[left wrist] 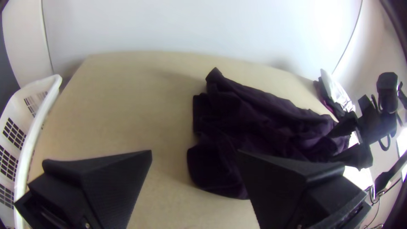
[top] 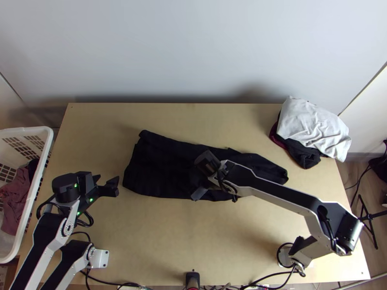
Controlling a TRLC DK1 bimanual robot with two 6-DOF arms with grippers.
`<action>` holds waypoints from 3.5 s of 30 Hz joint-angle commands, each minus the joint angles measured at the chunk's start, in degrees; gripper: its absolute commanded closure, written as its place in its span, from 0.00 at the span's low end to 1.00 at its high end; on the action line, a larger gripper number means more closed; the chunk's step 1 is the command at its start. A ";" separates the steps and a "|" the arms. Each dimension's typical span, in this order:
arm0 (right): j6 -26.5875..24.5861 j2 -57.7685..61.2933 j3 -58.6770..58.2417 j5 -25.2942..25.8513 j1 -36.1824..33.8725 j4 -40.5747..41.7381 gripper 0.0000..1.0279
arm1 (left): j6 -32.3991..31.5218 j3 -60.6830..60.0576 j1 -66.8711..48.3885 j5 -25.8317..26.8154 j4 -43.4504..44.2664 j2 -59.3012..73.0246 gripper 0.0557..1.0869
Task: Fold the t-shirt
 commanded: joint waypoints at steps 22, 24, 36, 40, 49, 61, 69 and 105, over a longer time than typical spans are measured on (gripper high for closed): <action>-2.51 -6.97 1.42 3.79 -2.02 7.62 0.97 | -1.63 -0.04 0.78 4.28 1.78 1.15 0.06; -2.33 -9.70 2.83 3.79 -2.02 7.62 0.97 | -2.77 -0.04 -1.42 4.28 1.69 0.28 0.06; -1.63 -16.99 8.98 4.06 -2.90 3.75 0.97 | -5.24 -4.52 -7.22 2.52 10.48 8.27 0.07; -1.63 -17.78 9.42 4.50 -2.90 3.40 0.97 | -5.94 -4.00 -3.71 2.52 14.87 16.18 0.07; -2.07 -18.57 9.86 5.11 -2.90 2.96 0.97 | -8.84 2.95 -1.95 4.63 13.20 28.75 0.06; -2.86 -18.75 9.16 5.99 -4.04 2.96 0.97 | -11.39 7.78 -0.45 19.57 3.62 32.97 0.06; -3.03 -18.75 7.93 6.17 -5.27 3.40 0.97 | -10.42 7.25 -2.91 21.42 1.60 31.48 0.06; -4.35 -22.62 33.50 16.27 -18.98 11.84 0.97 | -30.81 45.75 12.38 21.07 -2.27 16.71 0.97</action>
